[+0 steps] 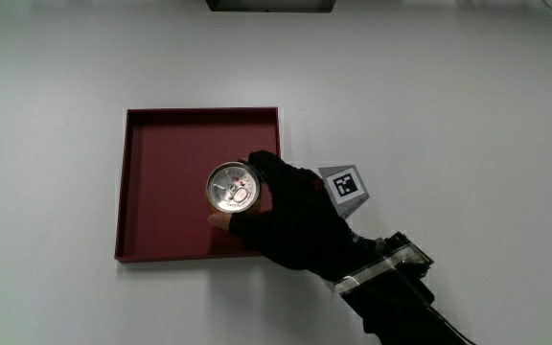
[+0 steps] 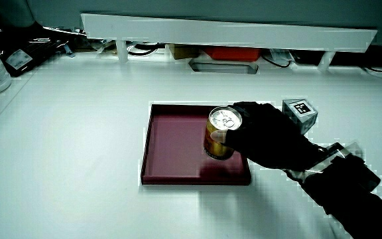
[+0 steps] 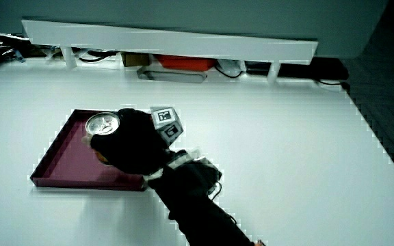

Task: Place red bull into plate

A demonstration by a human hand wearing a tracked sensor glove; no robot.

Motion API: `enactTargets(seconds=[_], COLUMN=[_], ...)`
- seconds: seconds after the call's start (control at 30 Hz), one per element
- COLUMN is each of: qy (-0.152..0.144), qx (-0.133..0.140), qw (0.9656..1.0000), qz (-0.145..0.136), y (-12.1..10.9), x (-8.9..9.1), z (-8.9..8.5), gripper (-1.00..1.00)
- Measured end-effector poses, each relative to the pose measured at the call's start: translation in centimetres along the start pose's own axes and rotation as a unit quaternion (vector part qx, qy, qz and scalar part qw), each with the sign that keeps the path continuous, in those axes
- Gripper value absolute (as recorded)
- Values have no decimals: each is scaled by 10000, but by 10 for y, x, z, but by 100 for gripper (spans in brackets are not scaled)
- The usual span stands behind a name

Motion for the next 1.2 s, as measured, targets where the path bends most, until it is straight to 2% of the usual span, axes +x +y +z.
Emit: enactTargets(seconds=[0.17, 0.27, 0.33, 0.37, 0.57, 0.6, 0.7, 0.73, 0.77, 0.9, 1.03, 1.2], qy=[-55, -16, 90, 22, 72, 286, 142, 209, 298, 219, 314, 358], qx=[-171, -263, -301, -316, -371, -373, -357, -372, -394, -422, -429, -471], qw=[9996, 9989, 9987, 9981, 9974, 9969, 9971, 9963, 9965, 9961, 9958, 9950], qz=[-205, -397, -392, -524, -606, -631, -662, -739, -676, -747, -751, -800], y=[2, 3, 4, 4, 7, 6, 6, 5, 6, 6, 6, 6], x=[9, 16, 19, 22, 35, 35, 37, 36, 39, 43, 44, 44], z=[-12, -17, -20, -20, -24, -25, -24, -25, -25, -25, -26, -27], gripper=[0, 0, 0, 0, 0, 0, 0, 0, 0, 0, 0, -18])
